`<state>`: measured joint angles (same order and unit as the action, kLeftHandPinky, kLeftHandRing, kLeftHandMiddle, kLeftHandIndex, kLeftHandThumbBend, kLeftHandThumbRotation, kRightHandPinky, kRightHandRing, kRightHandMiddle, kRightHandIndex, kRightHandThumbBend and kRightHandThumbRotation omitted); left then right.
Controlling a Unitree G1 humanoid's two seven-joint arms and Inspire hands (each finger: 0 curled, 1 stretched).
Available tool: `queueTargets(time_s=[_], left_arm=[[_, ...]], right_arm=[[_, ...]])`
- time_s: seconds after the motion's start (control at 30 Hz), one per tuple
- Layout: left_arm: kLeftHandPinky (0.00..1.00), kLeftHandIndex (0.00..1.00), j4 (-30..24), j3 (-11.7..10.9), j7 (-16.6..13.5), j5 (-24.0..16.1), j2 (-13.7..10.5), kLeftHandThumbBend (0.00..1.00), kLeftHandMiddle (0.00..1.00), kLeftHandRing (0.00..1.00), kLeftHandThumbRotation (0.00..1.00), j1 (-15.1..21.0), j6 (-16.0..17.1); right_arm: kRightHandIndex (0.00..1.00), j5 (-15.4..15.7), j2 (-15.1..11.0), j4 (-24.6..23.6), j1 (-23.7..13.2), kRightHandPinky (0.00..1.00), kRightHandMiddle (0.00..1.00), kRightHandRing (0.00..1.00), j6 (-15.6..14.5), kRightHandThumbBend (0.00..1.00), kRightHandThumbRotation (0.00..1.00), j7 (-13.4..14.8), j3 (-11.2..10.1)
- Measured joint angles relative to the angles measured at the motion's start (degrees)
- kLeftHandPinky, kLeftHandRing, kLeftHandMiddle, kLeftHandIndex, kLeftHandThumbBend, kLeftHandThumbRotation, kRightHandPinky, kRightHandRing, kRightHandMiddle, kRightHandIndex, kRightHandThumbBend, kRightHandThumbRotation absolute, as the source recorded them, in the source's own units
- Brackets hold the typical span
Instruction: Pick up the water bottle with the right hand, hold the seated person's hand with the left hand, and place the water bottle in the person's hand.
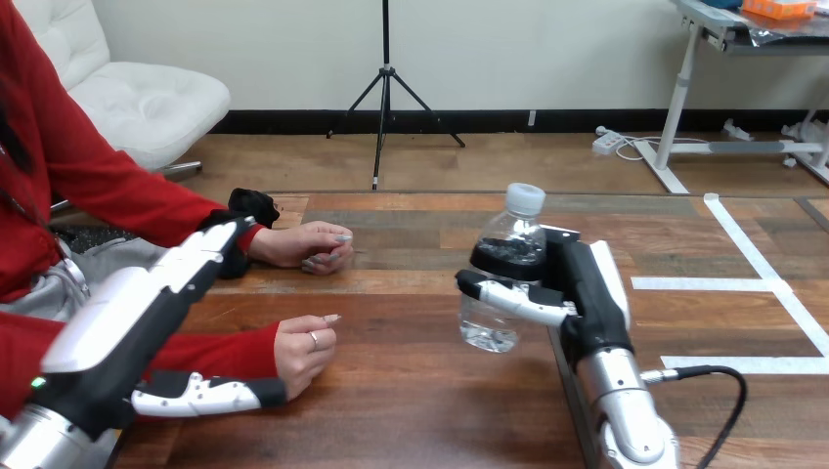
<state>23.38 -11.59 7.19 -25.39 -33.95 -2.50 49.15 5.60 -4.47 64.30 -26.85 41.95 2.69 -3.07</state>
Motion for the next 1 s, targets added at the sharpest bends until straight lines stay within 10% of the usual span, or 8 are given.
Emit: queueTargets(time_s=[1.0], left_arm=[[0.99,1.00,6.2,7.3,-4.7,-13.5,-10.5,1.00,0.98,0.99,0.54,6.4,-7.9]], right_arm=[[0.24,-3.2,-2.0,-10.6,3.3,0.12,0.22,0.17,-1.3,0.69,0.00,-4.5,-0.2]])
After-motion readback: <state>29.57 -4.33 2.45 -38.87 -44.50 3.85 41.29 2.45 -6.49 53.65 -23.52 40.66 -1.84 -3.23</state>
